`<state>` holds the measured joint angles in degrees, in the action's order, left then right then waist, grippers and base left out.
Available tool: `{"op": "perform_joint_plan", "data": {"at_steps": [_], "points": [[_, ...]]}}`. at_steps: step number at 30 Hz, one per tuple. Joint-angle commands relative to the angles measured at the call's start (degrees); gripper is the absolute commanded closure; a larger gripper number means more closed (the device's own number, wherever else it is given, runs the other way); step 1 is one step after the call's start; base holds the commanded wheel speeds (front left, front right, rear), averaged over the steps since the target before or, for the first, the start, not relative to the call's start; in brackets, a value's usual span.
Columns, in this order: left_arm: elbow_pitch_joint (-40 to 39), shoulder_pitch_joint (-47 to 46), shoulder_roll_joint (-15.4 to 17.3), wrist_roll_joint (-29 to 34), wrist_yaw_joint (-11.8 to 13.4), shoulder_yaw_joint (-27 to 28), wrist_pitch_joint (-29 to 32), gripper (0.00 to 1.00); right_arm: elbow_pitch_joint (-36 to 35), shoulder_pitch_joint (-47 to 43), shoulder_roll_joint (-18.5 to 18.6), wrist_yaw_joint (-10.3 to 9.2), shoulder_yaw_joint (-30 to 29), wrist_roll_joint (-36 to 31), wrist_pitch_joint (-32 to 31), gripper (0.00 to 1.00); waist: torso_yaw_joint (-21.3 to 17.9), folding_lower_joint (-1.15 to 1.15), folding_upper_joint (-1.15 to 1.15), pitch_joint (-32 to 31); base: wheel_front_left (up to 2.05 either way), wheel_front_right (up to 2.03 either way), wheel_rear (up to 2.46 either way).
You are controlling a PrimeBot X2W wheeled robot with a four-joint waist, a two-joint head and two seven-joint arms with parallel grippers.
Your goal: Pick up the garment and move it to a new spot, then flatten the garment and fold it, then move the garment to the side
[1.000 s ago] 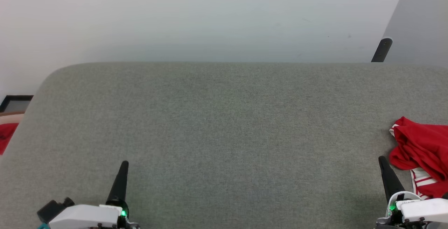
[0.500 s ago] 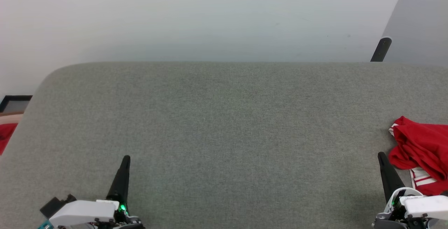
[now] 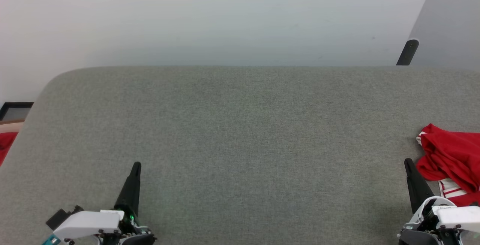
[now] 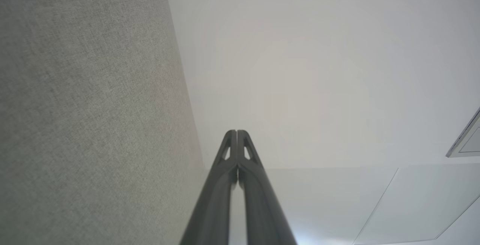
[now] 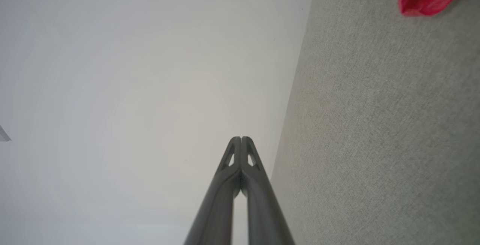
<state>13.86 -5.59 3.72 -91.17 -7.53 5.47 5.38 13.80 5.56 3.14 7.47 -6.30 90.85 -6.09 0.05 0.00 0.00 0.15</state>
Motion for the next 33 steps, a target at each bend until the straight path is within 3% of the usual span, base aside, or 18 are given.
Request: {"op": "perform_joint_plan", "data": {"at_steps": [1,33], "points": [[0.2,-0.7,-0.2,-1.2,0.1,0.2,0.3,1.00,0.2,0.9,-0.2,0.04,-0.2,0.8,-0.3,1.00,0.0,0.00,0.00,0.0,0.00,0.00,0.00],[0.3,-1.0,-0.5,-1.7,0.1,0.6,0.9,1.00,0.3,0.8,-0.3,0.04,-0.3,1.7,-0.5,1.00,0.0,0.00,0.00,0.0,0.00,0.00,0.00]]}}
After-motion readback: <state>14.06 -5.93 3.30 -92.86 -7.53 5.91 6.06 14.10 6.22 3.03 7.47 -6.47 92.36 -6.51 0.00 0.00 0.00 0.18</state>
